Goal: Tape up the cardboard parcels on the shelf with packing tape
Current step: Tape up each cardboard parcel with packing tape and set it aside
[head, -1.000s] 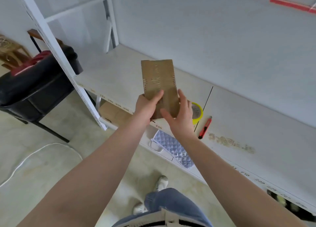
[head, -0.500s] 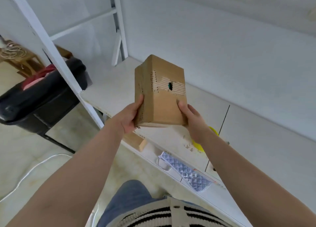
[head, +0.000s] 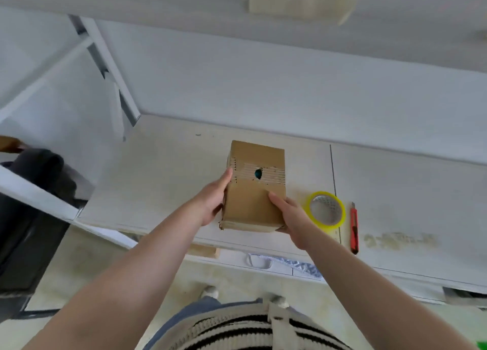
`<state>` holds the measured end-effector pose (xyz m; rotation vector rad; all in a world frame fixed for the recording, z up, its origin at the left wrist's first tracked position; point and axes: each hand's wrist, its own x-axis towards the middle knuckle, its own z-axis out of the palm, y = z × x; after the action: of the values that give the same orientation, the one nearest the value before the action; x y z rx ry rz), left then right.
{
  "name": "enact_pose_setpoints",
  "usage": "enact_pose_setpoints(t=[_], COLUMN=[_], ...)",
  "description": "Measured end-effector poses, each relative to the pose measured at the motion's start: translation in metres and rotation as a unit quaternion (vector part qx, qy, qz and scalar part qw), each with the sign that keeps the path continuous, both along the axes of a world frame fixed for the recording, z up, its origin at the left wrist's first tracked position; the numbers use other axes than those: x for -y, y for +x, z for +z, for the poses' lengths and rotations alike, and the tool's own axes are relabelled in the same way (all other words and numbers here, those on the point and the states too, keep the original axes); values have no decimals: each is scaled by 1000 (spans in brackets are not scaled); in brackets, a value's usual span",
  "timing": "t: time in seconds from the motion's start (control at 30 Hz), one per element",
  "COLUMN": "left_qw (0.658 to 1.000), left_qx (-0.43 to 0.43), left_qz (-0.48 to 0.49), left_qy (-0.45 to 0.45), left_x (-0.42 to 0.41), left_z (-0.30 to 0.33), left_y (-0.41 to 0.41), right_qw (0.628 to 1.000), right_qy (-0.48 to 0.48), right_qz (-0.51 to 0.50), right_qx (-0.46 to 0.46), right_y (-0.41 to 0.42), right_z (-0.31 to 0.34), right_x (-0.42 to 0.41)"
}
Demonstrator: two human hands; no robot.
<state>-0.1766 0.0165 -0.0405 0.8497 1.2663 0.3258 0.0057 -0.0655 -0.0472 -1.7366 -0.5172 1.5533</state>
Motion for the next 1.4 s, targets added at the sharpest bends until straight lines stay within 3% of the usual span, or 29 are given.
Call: enact_pose_setpoints(t=[0.1, 0.3, 0.53, 0.73, 0.9, 1.0, 1.1, 1.2, 1.27, 1.4], left_qw=[996, 988, 994, 986, 977, 970, 953, 937, 928, 913], left_qx=[-58, -110, -85, -130, -167, -203, -250, -261, -259, -213], left_qz=[-72, -89, -60, -36, -42, -30, -14, 7, 14, -2], left_qy=[20, 54, 28, 95, 123, 129, 173, 233, 268, 347], left_x=[3, 4, 3, 3, -2, -2, 3, 9, 12, 13], left_z=[-7, -26, -34, -29, -22, -17, -10, 0, 4, 20], left_y=[6, 14, 21, 28, 33, 35, 38, 42, 43, 49], right_qw=[999, 989, 986, 984, 968, 924, 839, 794, 783, 852], right_qy=[-18, -54, -59, -39, 1, 55, 20, -32, -24, 31], right_qz=[-42, -106, -54, -50, -52, -38, 80, 196, 218, 105], right_qx=[10, 91, 144, 164, 246, 376, 537, 574, 582, 512], right_y=[-18, -28, -18, -15, 1, 26, 51, 63, 70, 91], right_z=[-10, -12, -12, -13, -8, -10, -22, -34, -36, -13], right_x=[4, 7, 6, 4, 0, 8, 24, 32, 34, 23])
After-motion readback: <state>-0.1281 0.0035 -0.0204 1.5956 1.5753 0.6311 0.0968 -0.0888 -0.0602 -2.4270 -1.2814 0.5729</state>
